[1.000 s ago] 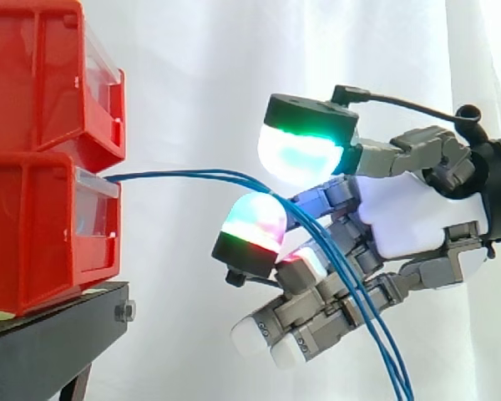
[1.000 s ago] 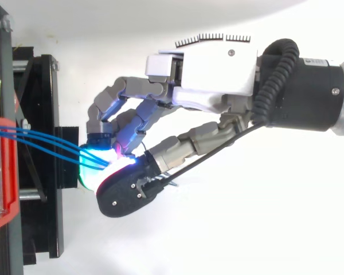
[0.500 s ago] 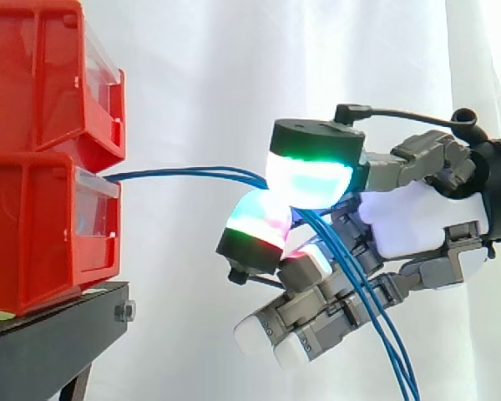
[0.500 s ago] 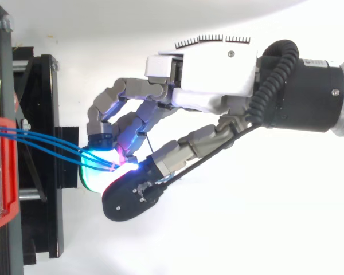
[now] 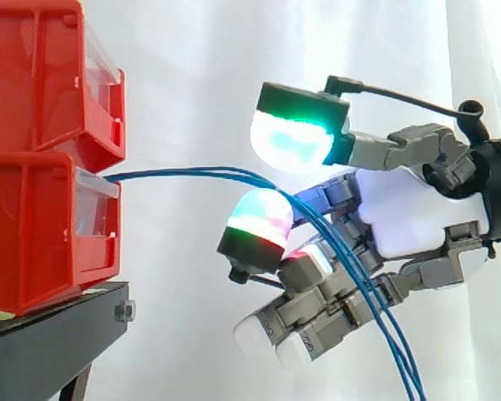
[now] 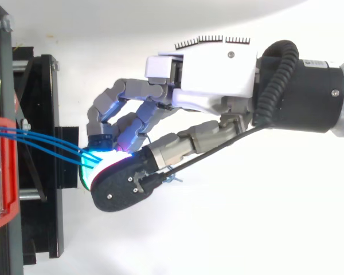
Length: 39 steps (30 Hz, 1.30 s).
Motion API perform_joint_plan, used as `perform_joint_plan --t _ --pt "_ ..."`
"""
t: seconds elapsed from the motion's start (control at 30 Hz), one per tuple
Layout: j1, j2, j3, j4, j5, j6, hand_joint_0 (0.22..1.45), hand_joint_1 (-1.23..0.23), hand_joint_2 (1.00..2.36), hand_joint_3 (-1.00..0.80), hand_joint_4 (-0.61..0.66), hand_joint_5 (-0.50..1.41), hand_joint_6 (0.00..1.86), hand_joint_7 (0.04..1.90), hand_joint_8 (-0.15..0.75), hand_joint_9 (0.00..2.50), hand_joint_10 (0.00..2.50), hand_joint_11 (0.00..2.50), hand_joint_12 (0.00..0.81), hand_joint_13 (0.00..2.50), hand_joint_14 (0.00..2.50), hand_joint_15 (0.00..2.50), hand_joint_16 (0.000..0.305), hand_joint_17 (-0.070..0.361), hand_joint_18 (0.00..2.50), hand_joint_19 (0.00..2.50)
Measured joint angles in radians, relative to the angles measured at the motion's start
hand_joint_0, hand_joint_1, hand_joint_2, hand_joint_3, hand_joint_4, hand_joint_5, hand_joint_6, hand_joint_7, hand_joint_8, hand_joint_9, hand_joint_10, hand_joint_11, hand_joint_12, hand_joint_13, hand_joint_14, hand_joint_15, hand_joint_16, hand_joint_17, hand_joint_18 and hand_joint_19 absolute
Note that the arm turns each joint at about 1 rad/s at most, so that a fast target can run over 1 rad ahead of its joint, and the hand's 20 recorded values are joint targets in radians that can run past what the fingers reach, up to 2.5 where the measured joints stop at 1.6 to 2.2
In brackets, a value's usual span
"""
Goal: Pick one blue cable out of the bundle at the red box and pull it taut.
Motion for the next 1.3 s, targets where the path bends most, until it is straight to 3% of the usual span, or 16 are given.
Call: perform_joint_plan --t 0.13,0.3,0.43,0.5,0.63,0.83,0.93,0.97,1.07,1.17,1.3 --pt "0.001 0.000 0.000 0.000 0.000 0.000 0.60 -0.66 1.01 -0.27 0.10 -0.18 0.93 0.99 0.336 0.94 0.01 1.06 0.385 0.54 0.01 0.30 0.050 0.112 0.52 0.23" --pt "0.001 0.000 0.004 0.000 0.000 0.000 0.67 -0.76 1.02 -0.25 0.03 -0.19 0.94 1.08 0.337 0.94 0.01 1.05 0.382 0.56 0.01 0.30 0.050 0.112 0.56 0.19" --pt "0.001 0.000 0.005 0.000 0.000 -0.001 0.72 -0.79 1.01 -0.36 0.01 -0.19 0.94 1.13 0.338 0.94 0.01 1.04 0.383 0.55 0.01 0.28 0.050 0.112 0.57 0.16" --pt "0.001 0.000 0.006 0.000 0.000 0.000 0.77 -0.82 1.00 -0.46 -0.03 -0.19 0.93 1.28 0.336 0.94 0.01 1.03 0.382 0.55 0.01 0.26 0.050 0.112 0.58 0.14" --pt "0.001 0.000 0.010 0.000 0.000 -0.001 0.80 -0.82 1.00 -0.50 -0.06 -0.19 0.92 1.30 0.333 0.95 0.01 1.03 0.381 0.56 0.01 0.25 0.050 0.112 0.59 0.11" --pt "0.001 0.000 0.012 0.000 0.000 0.000 0.74 -0.87 1.00 -0.50 -0.01 -0.19 0.95 1.15 0.303 0.94 0.01 1.05 0.371 0.55 0.01 0.25 0.049 0.111 0.59 0.10" --pt "0.001 0.000 0.013 0.000 0.000 0.000 0.65 -0.95 1.00 -0.50 0.04 -0.18 0.95 1.02 0.300 0.94 0.02 1.06 0.369 0.54 0.01 0.26 0.049 0.110 0.58 0.11" --pt "0.001 0.000 0.012 0.000 0.000 0.000 0.56 -0.97 1.00 -0.50 0.05 -0.18 0.95 1.01 0.303 0.94 0.01 1.06 0.376 0.54 0.01 0.27 0.050 0.113 0.59 0.12" --pt "0.001 0.000 0.013 0.000 0.000 0.000 0.45 -0.95 1.00 -0.50 0.07 -0.18 0.95 0.97 0.334 0.94 0.01 1.05 0.407 0.54 0.01 0.27 0.056 0.126 0.60 0.11" --pt "0.001 0.000 0.013 0.000 0.000 0.000 0.39 -0.81 1.00 -0.50 0.09 -0.18 0.95 0.92 0.366 0.96 0.01 1.04 0.442 0.55 0.01 0.28 0.064 0.144 0.63 0.13" --pt "0.001 0.000 0.013 0.000 0.000 -0.001 0.44 -0.61 1.00 -0.50 0.08 -0.18 0.94 0.95 0.358 0.96 0.01 1.02 0.431 0.53 0.01 0.28 0.060 0.136 0.57 0.17"
